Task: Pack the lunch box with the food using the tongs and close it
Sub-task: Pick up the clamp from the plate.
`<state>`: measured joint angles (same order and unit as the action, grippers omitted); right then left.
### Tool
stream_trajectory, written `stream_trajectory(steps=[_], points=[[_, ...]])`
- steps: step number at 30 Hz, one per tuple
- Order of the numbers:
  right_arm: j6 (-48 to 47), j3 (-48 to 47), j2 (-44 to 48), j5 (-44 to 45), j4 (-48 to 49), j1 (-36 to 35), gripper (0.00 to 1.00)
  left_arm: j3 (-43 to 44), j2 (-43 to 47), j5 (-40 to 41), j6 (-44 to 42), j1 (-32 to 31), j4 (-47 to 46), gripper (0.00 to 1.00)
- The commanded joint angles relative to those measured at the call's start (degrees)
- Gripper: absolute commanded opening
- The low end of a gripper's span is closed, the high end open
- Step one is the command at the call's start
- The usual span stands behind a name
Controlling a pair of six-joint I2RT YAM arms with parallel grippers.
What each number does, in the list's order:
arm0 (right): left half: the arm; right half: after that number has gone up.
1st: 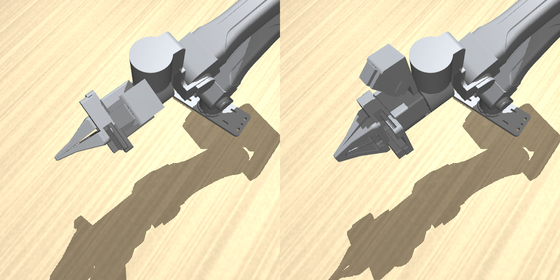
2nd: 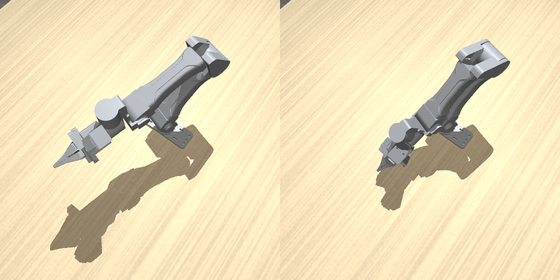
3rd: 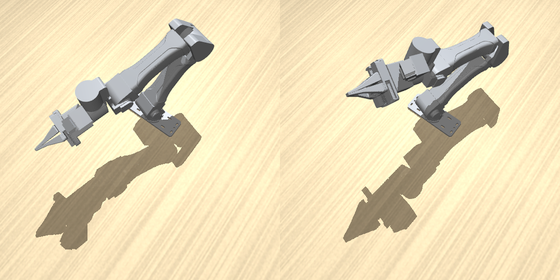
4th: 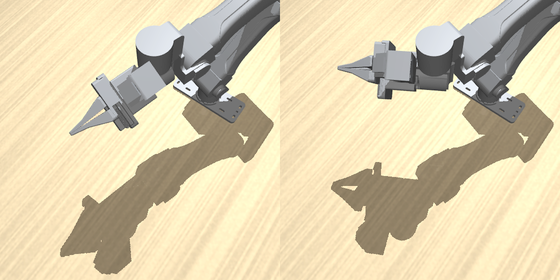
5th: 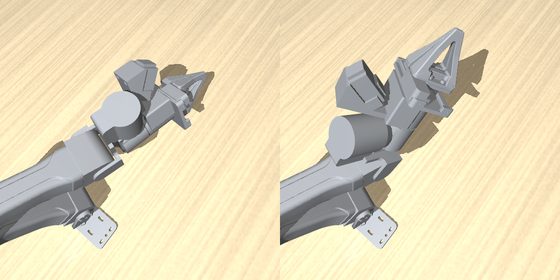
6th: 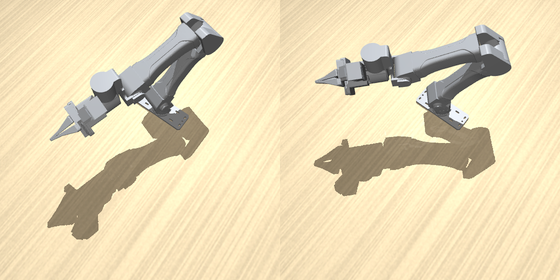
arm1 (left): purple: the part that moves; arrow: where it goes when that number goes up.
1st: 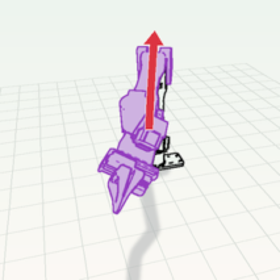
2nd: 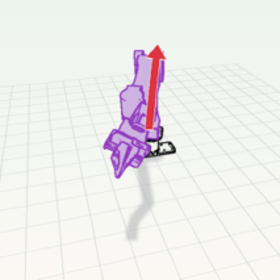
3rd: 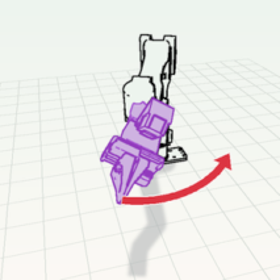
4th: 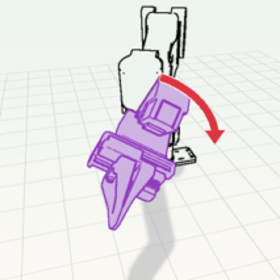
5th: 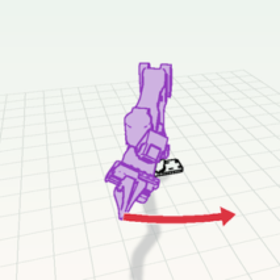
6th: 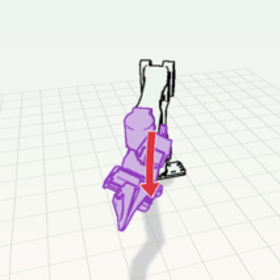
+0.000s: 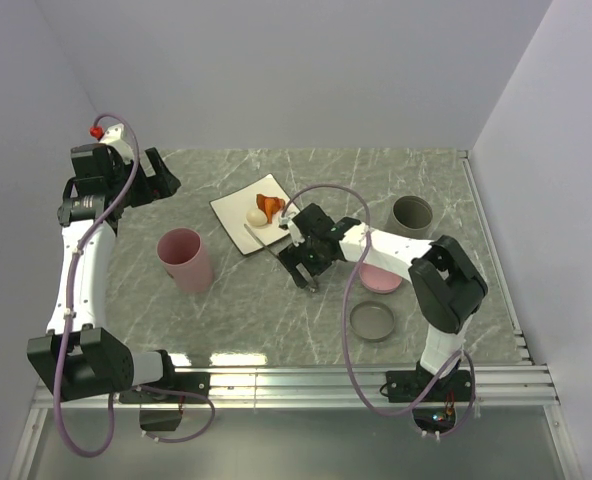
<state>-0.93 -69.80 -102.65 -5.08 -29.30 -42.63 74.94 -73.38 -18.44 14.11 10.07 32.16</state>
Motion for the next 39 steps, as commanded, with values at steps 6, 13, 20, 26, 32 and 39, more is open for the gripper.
stream_trajectory(steps=[6,13,20,26,32,39], points=[[0.7,-2.7,-2.6,3.5,2.8,-1.8,1.00,1.3,-0.8,-2.1,-0.3,0.0,-1.4,0.99],[0.8,0.8,-2.6,3.9,11.1,-1.9,1.00,0.6,-1.0,-2.8,-0.5,0.0,-1.9,0.99],[2.8,-1.0,-5.2,3.9,12.4,-1.9,1.00,0.4,-0.7,-2.7,-1.0,0.0,-1.8,0.99],[3.3,-2.0,-7.0,5.0,12.3,-2.5,1.00,0.3,-0.9,-3.0,-0.8,0.1,-1.9,0.98],[4.4,-3.0,-8.8,6.7,12.3,-2.5,1.00,-0.6,-0.8,-3.3,-0.7,0.0,-1.9,0.98],[4.0,-4.3,-10.8,7.2,12.2,-2.5,0.99,-1.1,-0.4,-4.4,-1.8,0.1,-1.9,0.99]])
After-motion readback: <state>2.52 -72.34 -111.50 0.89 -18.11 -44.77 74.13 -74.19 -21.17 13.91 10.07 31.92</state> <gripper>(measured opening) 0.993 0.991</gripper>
